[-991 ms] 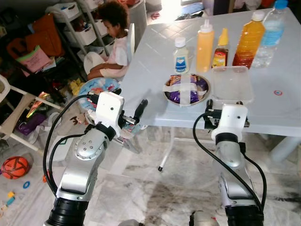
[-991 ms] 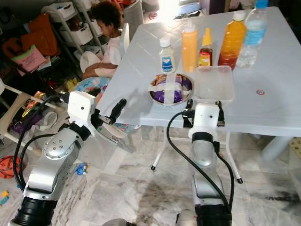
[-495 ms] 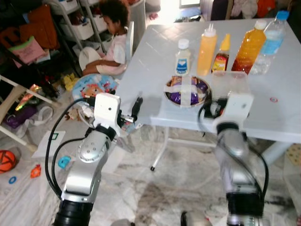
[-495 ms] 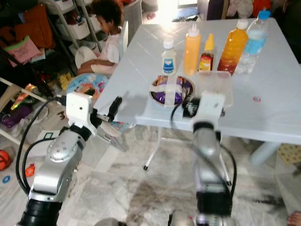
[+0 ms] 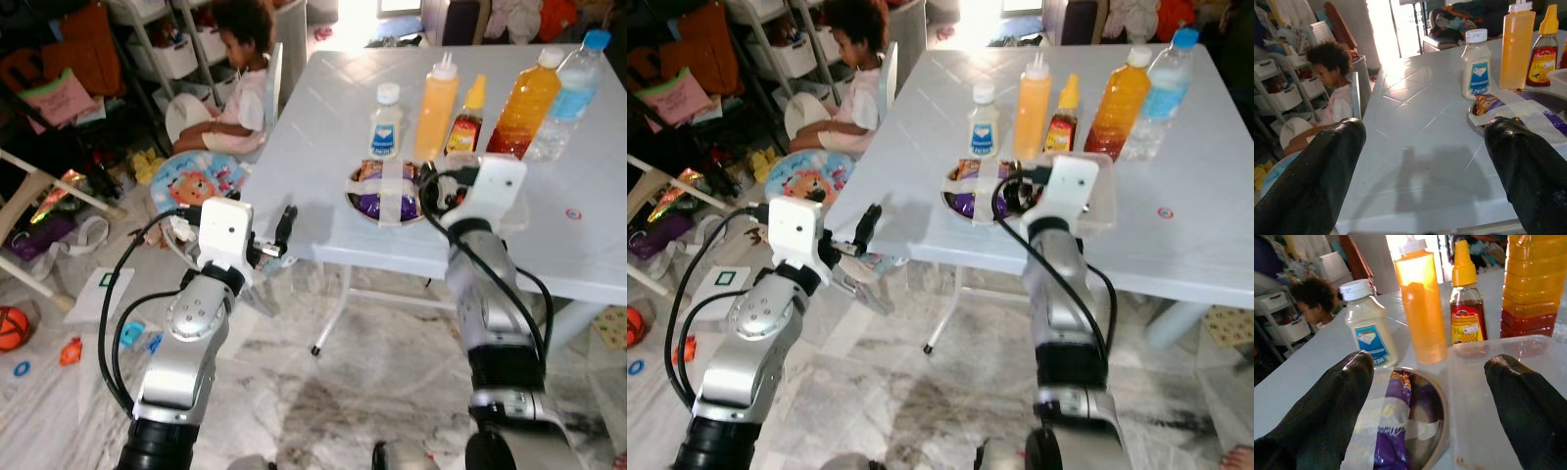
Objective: Restocking fridge
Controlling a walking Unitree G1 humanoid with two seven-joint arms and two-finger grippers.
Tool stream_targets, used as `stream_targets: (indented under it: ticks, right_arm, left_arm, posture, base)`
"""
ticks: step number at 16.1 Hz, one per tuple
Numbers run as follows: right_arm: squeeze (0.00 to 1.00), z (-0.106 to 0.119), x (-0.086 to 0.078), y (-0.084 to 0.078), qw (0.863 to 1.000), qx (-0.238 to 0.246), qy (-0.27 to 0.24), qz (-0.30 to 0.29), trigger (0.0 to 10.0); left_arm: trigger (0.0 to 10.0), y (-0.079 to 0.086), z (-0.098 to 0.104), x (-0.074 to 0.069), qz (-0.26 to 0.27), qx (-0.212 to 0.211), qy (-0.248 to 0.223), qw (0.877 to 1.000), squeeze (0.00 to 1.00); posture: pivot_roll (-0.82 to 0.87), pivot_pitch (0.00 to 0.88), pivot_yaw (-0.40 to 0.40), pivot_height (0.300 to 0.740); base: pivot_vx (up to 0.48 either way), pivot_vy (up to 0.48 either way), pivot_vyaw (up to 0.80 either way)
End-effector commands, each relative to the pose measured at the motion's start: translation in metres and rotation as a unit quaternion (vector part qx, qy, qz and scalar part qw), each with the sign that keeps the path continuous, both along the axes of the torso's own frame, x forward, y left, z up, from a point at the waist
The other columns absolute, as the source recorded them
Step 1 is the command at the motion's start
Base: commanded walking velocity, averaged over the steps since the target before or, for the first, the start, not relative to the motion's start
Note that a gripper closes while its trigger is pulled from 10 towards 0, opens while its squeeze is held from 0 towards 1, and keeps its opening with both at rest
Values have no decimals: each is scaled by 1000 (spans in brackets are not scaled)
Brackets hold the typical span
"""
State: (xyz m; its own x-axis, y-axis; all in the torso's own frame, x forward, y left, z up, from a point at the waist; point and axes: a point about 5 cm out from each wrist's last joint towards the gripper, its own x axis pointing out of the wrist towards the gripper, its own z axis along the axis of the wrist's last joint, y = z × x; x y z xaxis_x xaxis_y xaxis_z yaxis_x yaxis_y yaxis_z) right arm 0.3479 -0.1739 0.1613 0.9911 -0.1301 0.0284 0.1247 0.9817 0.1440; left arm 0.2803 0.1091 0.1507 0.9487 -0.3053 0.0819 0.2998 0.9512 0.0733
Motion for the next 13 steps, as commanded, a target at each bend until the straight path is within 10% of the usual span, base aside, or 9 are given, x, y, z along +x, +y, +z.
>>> stream_targets:
  ticks: [1, 5, 13]
  right_arm:
    - [0, 2, 6, -8, 1000, 17, 11, -21, 10000]
    - [0, 13, -5, -30, 996, -42, -25, -79, 10000]
    - [0, -30, -63, -48, 990, -2, 37, -140, 10000]
  left_arm:
    - [10000, 2, -5, 0, 8, 5, 8, 1000, 0]
    - [10000, 2, -7, -1, 10, -4, 15, 1000, 0]
    - [10000, -6, -7, 0, -20, -17, 19, 999, 0]
  posture:
    - [0, 0, 57, 740]
    - [-12, 0, 51, 740]
    - [-36, 0, 62, 740]
  base:
    - [0, 0, 0]
    - [0, 0, 0]
    - [0, 0, 0]
